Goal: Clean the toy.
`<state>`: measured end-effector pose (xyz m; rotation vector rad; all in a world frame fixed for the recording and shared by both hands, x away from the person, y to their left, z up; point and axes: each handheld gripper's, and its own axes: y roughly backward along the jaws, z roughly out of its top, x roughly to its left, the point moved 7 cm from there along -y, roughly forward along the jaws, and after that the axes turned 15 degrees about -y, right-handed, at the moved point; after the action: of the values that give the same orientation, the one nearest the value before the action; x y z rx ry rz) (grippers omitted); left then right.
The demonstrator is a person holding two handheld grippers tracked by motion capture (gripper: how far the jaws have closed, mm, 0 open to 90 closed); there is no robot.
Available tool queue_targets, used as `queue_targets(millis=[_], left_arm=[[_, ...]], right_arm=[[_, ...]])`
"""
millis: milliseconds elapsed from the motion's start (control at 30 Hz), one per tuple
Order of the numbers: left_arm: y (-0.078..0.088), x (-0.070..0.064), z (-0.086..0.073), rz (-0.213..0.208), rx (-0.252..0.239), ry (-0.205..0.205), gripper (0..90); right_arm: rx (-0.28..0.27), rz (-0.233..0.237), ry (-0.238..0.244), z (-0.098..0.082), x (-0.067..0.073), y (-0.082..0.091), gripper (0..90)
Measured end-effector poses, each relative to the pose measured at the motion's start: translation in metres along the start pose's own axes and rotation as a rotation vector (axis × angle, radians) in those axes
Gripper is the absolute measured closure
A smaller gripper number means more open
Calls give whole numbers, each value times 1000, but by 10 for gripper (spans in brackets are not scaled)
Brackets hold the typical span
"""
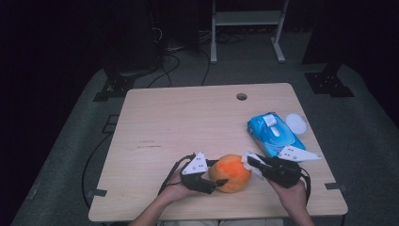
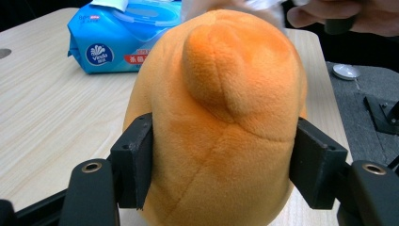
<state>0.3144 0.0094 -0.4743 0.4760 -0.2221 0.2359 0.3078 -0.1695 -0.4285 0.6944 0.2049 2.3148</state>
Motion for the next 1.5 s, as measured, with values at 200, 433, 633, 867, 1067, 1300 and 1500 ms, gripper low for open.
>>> queue_targets(millis=[200, 433, 633, 867, 1067, 1300, 1500], left_arm=[[-3, 0, 2, 7, -5, 10, 329], [-11, -4, 8, 14, -5, -6, 328], [-16, -8, 11, 21, -3, -18, 328], [-18, -12, 12, 18, -5, -23, 328], [-20, -15, 13, 19, 1, -44, 327], [-16, -12, 14, 42, -3, -46, 371], [-14, -6, 14, 51, -25, 13, 391]], right_arm=[[31, -23, 16, -4, -2, -9, 775], [20, 32, 70, -3, 24, -16, 775], [34, 21, 217, -6, 58, -28, 776], [4, -90, 153, 1, 25, -20, 776], [13, -24, 211, -3, 48, -24, 775], [15, -84, 120, -3, 9, -15, 775], [-13, -97, 33, 0, -6, -5, 775]])
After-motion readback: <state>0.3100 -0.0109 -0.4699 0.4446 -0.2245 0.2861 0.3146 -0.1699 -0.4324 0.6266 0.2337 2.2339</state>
